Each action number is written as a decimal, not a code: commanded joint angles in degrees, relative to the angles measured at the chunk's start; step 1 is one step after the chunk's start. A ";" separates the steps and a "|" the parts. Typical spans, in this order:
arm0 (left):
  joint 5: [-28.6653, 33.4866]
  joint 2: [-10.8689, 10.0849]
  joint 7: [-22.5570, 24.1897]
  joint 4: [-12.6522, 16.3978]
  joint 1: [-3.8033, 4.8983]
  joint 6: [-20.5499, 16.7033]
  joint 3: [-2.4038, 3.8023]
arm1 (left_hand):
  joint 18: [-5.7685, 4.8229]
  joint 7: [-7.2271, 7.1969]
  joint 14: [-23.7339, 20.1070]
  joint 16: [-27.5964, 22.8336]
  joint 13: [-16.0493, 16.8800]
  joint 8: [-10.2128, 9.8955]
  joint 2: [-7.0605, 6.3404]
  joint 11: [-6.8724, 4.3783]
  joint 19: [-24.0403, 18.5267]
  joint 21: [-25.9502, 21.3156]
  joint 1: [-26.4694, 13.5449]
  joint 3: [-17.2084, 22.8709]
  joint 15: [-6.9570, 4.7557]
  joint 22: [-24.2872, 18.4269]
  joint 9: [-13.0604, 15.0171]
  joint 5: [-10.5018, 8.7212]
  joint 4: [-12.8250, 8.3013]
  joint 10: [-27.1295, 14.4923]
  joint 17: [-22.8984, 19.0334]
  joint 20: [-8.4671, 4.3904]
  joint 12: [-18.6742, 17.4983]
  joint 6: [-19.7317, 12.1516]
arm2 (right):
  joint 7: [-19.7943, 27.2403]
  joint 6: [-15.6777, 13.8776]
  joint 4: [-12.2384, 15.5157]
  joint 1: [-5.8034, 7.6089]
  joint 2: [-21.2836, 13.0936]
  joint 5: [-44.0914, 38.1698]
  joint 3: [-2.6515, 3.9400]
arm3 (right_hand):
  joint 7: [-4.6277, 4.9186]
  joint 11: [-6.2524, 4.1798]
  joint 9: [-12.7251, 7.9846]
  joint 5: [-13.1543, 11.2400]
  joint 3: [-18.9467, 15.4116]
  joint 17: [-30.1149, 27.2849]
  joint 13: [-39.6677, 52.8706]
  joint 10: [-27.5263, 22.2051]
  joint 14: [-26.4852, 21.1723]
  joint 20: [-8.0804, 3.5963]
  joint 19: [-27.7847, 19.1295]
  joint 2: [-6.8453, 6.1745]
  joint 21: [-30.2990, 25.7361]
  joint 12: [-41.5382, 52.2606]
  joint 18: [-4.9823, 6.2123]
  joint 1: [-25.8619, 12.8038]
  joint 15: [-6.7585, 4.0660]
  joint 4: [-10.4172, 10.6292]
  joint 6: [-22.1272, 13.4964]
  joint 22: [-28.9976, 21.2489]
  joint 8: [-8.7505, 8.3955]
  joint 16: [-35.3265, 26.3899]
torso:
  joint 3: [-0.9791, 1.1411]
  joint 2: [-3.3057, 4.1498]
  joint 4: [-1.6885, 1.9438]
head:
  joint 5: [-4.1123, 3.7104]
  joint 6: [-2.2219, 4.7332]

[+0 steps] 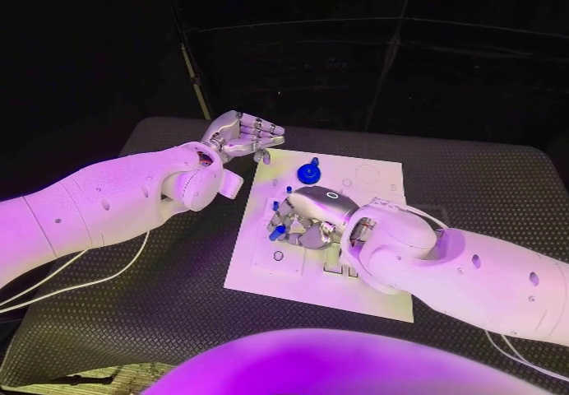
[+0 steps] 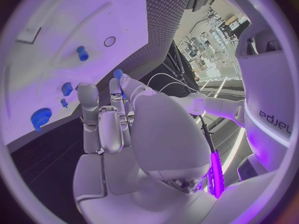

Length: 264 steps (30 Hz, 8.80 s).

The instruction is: Assemble the parts on the task board

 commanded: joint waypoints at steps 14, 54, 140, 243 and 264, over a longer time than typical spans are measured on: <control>0.21 0.72 0.16 -0.31 0.11 0.92 0.07 | 0.74 0.26 -0.19 -0.24 -0.08 -0.29 0.15 -0.13 0.25 -0.35 0.58 0.19 0.01 -0.08 -0.05 0.09 -0.30 -0.42 -0.08 -0.06 0.38 0.09 | 0.93 7.35 -3.36 -0.06 2.47 -2.47 -2.04 | 0.47 0.13 -0.01 0.33 0.50 -0.14 -0.01 0.25 2.19 0.14 -0.47 -0.02 0.04 -0.47 -0.60 -0.58 -0.36 -0.01 0.21 -0.23 -0.12 -0.02 | 0.12 -0.06 -0.12 | 0.36 -0.03; 0.21 0.46 -0.02 -0.41 0.10 0.94 0.07 | 0.75 0.27 -0.19 -0.24 -0.09 -0.29 0.15 -0.13 0.26 -0.41 0.53 0.20 0.01 -0.12 -0.05 0.08 -0.28 -0.45 -0.12 -0.06 0.39 0.09 | -2.97 8.26 -4.41 -0.08 4.13 -7.93 -3.70 | 1.32 1.30 -0.51 2.15 -0.44 -0.83 -0.21 -2.79 2.01 1.06 -1.23 -3.28 -0.42 -3.53 -0.50 -5.19 0.68 0.47 -4.66 -1.00 -2.03 -0.28 | 0.06 -0.05 -0.10 | 0.34 -0.03; 0.21 -0.46 -0.39 -0.48 -0.05 1.07 0.00 | 0.74 0.28 -0.23 -0.29 -0.11 -0.30 0.13 -0.11 0.29 -0.54 0.41 0.19 0.02 -0.20 -0.05 0.08 -0.23 -0.52 -0.30 -0.05 0.42 0.08 | -24.03 -6.74 12.05 -8.55 -25.61 6.48 1.09 | -2.54 -2.81 8.43 11.54 -31.24 14.87 62.00 6.29 4.63 -1.71 7.74 -2.73 7.24 61.98 -2.98 -17.77 -2.53 10.70 -6.27 14.11 14.88 8.34 | -0.49 -1.39 -2.13 | -7.73 0.93; 0.21 -0.82 -0.88 0.09 -0.23 1.51 0.01 | 0.74 0.26 -0.18 -0.18 -0.12 -0.29 0.16 -0.12 0.33 -0.68 0.34 0.23 0.03 -0.28 -0.05 0.08 -0.21 -0.57 -0.27 -0.04 0.48 0.08 | -24.41 -6.81 9.88 -9.89 -15.87 4.22 1.20 | -4.36 -4.42 13.27 15.32 -29.91 16.33 70.26 9.78 4.84 -2.94 8.38 -0.40 8.14 65.83 -3.27 -16.60 -3.87 9.61 -4.88 16.32 20.31 8.89 | -0.47 -1.40 -2.20 | -6.66 0.89; 0.21 -1.07 -0.97 0.32 -0.22 1.56 0.01 | 0.74 0.26 -0.18 -0.18 -0.12 -0.29 0.16 -0.12 0.33 -0.68 0.34 0.23 0.03 -0.28 -0.05 0.08 -0.21 -0.57 -0.27 -0.04 0.48 0.08 | -28.61 -3.36 9.32 -9.88 -14.71 -0.82 1.20 | -5.36 -5.24 14.36 15.52 -31.58 17.52 73.30 11.74 5.05 -3.42 8.99 0.65 8.52 68.29 -3.44 -18.92 -4.46 10.60 -2.67 17.40 21.95 9.31 | -0.44 -1.39 -2.22 | -6.94 0.69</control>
